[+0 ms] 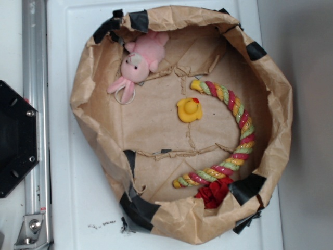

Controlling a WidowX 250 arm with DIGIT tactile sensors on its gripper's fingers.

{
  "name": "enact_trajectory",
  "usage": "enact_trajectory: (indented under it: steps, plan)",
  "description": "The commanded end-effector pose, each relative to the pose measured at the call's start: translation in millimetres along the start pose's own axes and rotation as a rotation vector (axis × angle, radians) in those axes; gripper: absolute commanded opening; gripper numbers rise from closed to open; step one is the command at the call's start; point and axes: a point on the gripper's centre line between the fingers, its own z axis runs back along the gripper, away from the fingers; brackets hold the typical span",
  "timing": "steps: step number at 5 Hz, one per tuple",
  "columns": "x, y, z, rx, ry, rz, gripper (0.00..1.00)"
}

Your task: Grab the yellow duck.

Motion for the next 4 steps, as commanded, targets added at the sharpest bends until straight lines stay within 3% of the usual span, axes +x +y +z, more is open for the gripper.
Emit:
enact_trajectory:
  steps: [1, 3, 4]
  plan:
    - [0.0, 0.0, 0.0, 0.000, 0.000, 0.000, 1.00]
    - [94.7, 16.4, -22.2, 0.028, -0.098, -0.124, 1.00]
    - [126.5, 25.0, -60.1, 0.034, -0.110, -0.203, 1.00]
